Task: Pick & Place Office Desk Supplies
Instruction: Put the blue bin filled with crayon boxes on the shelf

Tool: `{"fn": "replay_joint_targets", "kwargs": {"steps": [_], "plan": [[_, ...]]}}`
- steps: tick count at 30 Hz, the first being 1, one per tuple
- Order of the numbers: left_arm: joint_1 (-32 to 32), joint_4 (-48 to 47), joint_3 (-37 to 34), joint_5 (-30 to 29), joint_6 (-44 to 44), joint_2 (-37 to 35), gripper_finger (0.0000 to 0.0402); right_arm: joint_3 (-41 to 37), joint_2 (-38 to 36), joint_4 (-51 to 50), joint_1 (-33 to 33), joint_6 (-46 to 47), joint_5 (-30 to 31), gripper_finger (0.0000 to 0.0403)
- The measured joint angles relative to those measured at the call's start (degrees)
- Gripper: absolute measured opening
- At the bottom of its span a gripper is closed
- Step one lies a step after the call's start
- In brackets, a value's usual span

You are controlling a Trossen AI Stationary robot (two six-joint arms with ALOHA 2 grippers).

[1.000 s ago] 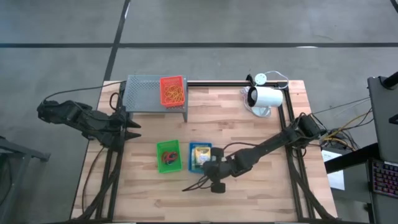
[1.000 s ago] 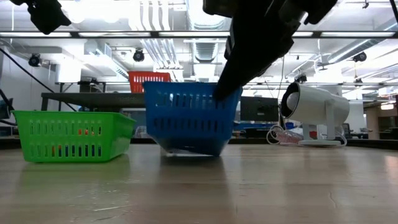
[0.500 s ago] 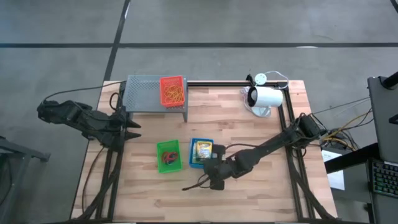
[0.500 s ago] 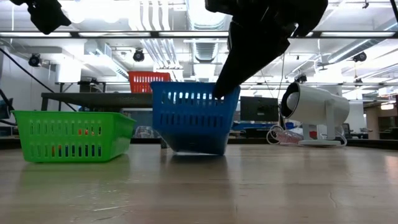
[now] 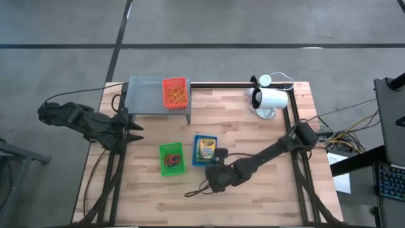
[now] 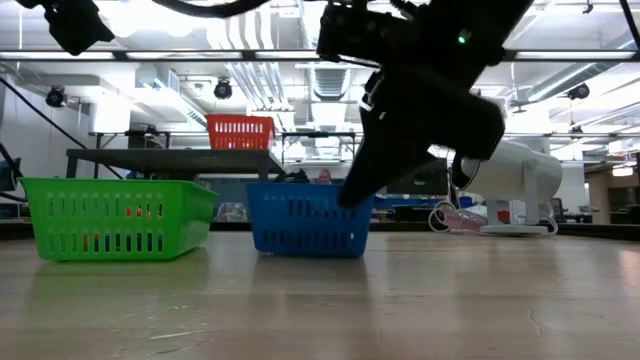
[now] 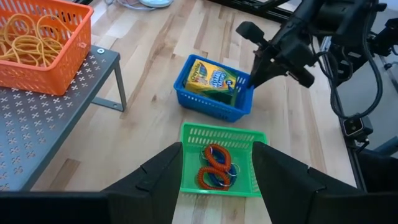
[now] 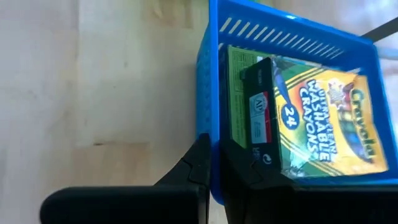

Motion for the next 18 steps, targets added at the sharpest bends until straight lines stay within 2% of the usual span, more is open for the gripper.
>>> {"fn": "replay_joint_targets", "kwargs": {"steps": [3, 18], "plan": [[0.0, 0.0, 0.0, 0.0, 0.0, 0.0, 0.02, 0.4, 0.3, -0.8, 0.6, -0.4, 3.0, 0.0011], [0.0, 0.0, 0.0, 0.0, 0.0, 0.0, 0.0201, 1.4, 0.6, -4.4, 1.3, -0.8, 6.3, 0.0011]]}}
